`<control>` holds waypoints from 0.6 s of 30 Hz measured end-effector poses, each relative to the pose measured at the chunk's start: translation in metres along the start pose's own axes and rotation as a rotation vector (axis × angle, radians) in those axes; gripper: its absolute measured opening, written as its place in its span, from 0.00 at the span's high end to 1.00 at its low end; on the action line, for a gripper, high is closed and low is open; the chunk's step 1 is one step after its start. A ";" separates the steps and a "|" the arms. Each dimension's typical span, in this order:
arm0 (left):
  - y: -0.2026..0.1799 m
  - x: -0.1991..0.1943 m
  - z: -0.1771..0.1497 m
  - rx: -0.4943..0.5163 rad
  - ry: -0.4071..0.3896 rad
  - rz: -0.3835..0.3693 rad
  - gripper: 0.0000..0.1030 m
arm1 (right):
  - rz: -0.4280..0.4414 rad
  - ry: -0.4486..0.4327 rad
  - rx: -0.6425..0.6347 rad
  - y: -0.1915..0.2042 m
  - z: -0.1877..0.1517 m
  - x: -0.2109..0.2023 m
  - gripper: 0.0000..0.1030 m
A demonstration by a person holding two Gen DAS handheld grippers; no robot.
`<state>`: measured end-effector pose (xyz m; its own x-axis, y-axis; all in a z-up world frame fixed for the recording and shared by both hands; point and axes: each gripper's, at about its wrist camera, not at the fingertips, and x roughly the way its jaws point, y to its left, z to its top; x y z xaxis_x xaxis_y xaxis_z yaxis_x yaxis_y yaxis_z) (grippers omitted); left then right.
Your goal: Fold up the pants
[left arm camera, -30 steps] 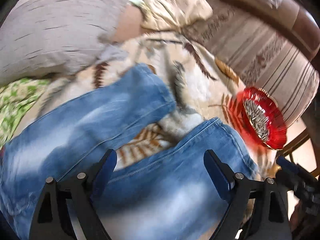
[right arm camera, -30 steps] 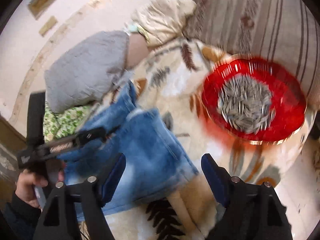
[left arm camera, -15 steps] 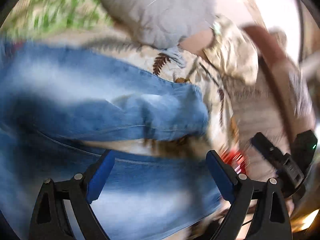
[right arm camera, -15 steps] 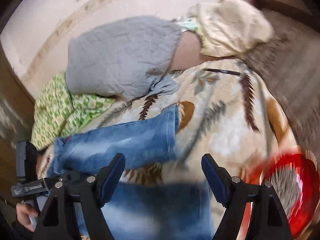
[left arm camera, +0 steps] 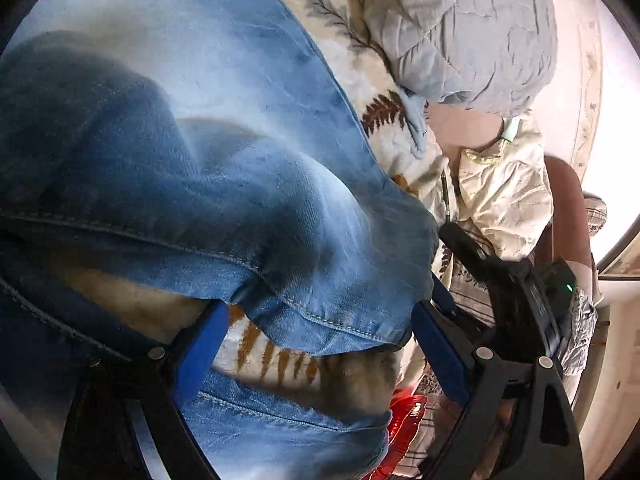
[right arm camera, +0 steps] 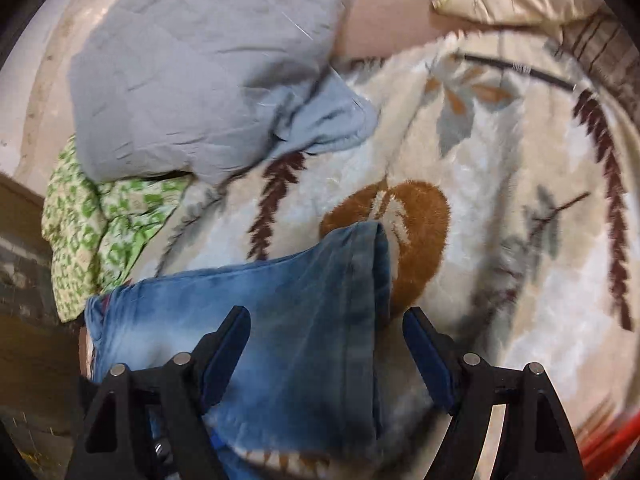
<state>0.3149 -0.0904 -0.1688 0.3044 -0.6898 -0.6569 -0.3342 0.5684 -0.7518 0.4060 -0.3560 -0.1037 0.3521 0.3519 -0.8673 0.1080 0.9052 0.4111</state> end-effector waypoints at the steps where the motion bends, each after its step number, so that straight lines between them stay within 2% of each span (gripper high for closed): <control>1: -0.001 0.000 0.001 0.001 -0.009 0.011 0.23 | 0.018 0.008 0.013 -0.003 0.003 0.008 0.24; 2: -0.003 0.000 0.002 0.016 -0.016 0.034 0.46 | 0.028 0.005 0.021 -0.004 0.003 0.011 0.32; 3: -0.003 0.002 0.004 0.039 -0.013 0.050 0.62 | 0.041 -0.003 0.024 -0.006 0.003 0.013 0.67; 4: -0.005 0.005 0.005 0.068 -0.011 0.065 0.86 | 0.056 -0.004 0.016 -0.007 0.003 0.015 0.84; 7: -0.004 0.003 0.003 0.102 -0.020 0.039 0.91 | 0.063 -0.030 -0.045 0.000 0.001 0.009 0.85; 13: -0.045 -0.004 -0.006 0.182 -0.057 -0.035 0.92 | 0.051 -0.122 -0.083 -0.002 0.010 -0.040 0.85; 15: -0.054 0.007 -0.008 0.178 -0.023 -0.066 0.92 | 0.032 -0.140 -0.086 -0.005 0.016 -0.056 0.85; 18: -0.057 0.031 -0.010 0.171 0.010 -0.038 0.92 | -0.029 -0.156 -0.081 -0.011 0.026 -0.070 0.85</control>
<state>0.3345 -0.1484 -0.1457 0.3052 -0.7162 -0.6276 -0.1657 0.6090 -0.7757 0.4045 -0.3969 -0.0397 0.4904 0.2894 -0.8221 0.0475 0.9330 0.3568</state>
